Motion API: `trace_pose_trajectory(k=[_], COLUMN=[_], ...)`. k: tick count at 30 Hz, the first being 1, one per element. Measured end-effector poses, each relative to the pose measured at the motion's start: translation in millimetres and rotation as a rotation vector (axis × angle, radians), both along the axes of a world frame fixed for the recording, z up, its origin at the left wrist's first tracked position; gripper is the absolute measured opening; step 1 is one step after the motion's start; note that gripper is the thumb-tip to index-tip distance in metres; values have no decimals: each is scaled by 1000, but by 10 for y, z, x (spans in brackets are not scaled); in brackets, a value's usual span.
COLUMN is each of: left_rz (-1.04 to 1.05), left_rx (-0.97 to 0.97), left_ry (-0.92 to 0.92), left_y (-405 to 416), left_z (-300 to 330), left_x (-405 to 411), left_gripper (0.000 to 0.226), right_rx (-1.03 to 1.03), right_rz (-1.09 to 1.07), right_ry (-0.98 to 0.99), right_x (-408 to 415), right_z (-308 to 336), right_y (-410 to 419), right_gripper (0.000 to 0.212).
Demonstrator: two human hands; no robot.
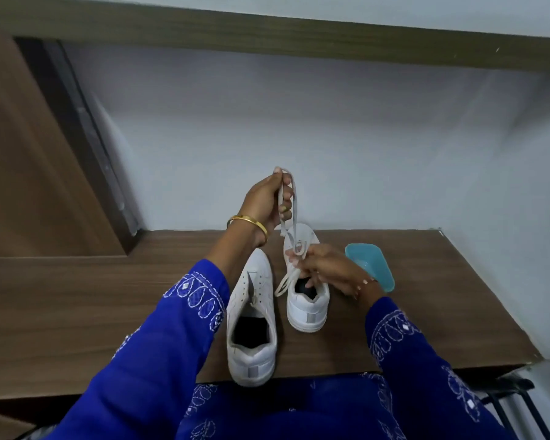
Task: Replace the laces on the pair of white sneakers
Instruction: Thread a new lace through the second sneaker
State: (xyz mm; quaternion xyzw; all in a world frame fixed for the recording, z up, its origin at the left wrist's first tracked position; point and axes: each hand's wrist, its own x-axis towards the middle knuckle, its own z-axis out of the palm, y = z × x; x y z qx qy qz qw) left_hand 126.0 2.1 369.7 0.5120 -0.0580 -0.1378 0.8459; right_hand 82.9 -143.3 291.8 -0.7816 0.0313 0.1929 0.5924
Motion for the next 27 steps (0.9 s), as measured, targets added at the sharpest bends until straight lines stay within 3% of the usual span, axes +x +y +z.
trace_pose_trajectory(k=[2,5,9,12,15,20,27], left_rz=[19,118,289,371,411,415,389], left_rx=[-49,-160,-377,-400,-311,-162,-227], left_ry=[29,58,161,189,255,432,461], left_y=[62,253,664,908,951,880,1000], left_z=[27,55,43,-39,-212,-530,-523], left_x=[-7,66,211,258,279,245,272], left_gripper=[37,37,38,39,40,39,39], right_rx=[-97,-231,-291,-319,-212,-24,254], right_rz=[22,-11,-118,-178,-201,-57,25], right_ry=[-37,-87,-180,-257,-305,-339,-389], right_x=[-20,-1,86,147,182,234,327], right_z=[-72,-85,70,204,413,896,1413], right_y=[107,129,14,-14,90,396,734], right_gripper=[19,31,39,43,42,30,26])
